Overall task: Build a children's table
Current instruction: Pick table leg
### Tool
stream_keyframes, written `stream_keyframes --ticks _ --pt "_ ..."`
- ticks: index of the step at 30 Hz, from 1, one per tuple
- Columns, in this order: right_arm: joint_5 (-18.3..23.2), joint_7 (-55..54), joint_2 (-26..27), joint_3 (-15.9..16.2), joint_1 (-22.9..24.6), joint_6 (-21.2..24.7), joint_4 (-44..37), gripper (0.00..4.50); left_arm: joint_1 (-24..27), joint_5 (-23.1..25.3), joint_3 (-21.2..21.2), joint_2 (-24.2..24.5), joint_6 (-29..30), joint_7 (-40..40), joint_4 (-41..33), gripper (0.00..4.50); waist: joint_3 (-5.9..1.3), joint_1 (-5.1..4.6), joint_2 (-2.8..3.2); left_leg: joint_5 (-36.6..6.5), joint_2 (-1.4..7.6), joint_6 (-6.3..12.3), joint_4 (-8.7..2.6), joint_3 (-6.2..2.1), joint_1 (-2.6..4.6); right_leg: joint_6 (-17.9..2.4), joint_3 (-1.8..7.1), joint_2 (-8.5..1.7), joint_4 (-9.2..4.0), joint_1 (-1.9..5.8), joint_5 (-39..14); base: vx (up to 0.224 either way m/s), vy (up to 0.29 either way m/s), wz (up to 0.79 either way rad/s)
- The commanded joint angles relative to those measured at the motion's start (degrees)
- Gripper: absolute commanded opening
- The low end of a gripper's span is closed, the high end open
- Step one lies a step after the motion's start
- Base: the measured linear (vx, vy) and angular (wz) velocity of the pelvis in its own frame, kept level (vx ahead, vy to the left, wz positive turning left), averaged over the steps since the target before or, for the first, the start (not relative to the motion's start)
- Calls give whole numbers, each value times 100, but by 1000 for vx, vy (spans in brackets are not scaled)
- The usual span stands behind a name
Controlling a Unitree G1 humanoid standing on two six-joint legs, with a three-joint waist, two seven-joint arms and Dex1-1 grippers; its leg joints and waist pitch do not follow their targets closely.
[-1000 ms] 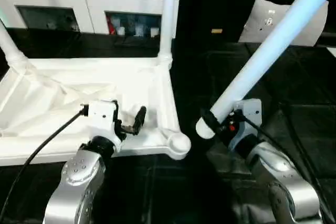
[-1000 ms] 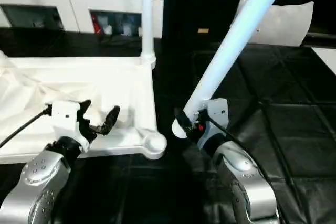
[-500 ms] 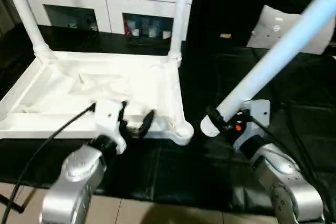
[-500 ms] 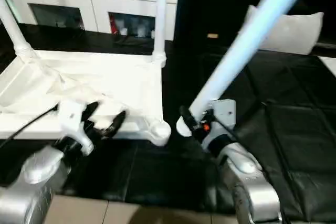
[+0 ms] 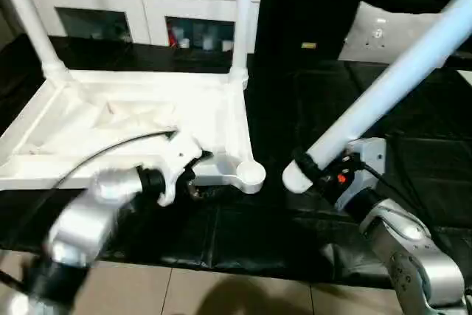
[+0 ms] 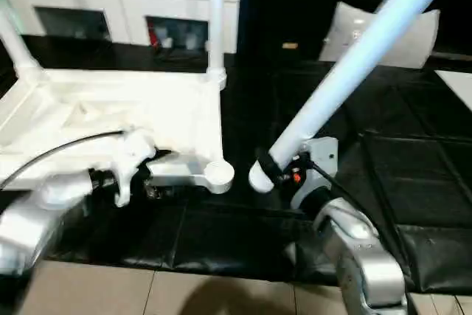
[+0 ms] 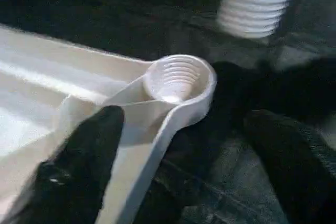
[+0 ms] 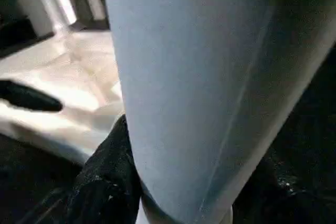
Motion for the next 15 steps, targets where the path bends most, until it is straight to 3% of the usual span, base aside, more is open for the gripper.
stream_keyframes --ticks 1,4,6,7,8,13,15 --pt "-120 152 -72 93 -28 -242 70 188 -308 159 -222 40 -316 -528 496 374 -323 24 79 -297 144 -122 -391 51 76 -1045 112 -336 -388 184 1220 0 0 0" --pt "-162 175 -94 125 -28 -293 82 188 -480 230 -325 47 -475 -746 790 364 -312 24 91 -476 174 -166 -413 47 67 -1172 116 -370 -384 200 1037 0 0 0" --pt "-176 175 -122 152 -8 -242 52 188 -796 398 -456 -31 -766 -987 1384 350 -318 28 130 -426 176 -155 -405 43 63 -1205 124 -382 -368 211 1113 0 0 0" --pt "-176 169 -123 152 -4 -235 47 188 -823 406 -465 -39 -792 -1004 1439 330 -317 30 116 -448 176 -144 -403 49 69 -1224 123 -381 -382 210 1084 0 0 0" --pt "-174 112 -130 150 32 -173 3 188 -1068 478 -550 -112 -1025 -1162 1932 330 -316 30 149 -447 177 -150 -403 46 68 -1245 126 -386 -377 206 1107 0 0 0" --pt "-12 62 -82 45 93 20 -54 188 -1348 586 -601 -252 -1233 -1198 2509 285 -319 74 129 -379 194 -126 -402 51 65 -1350 125 -395 -369 224 1264 0 0 0" --pt "-34 86 -111 67 127 -22 -60 188 -1634 708 -601 -421 -1535 -1163 3194 265 -315 94 130 -437 197 -124 -403 58 68 -1366 134 -411 -382 228 1196 0 0 0"
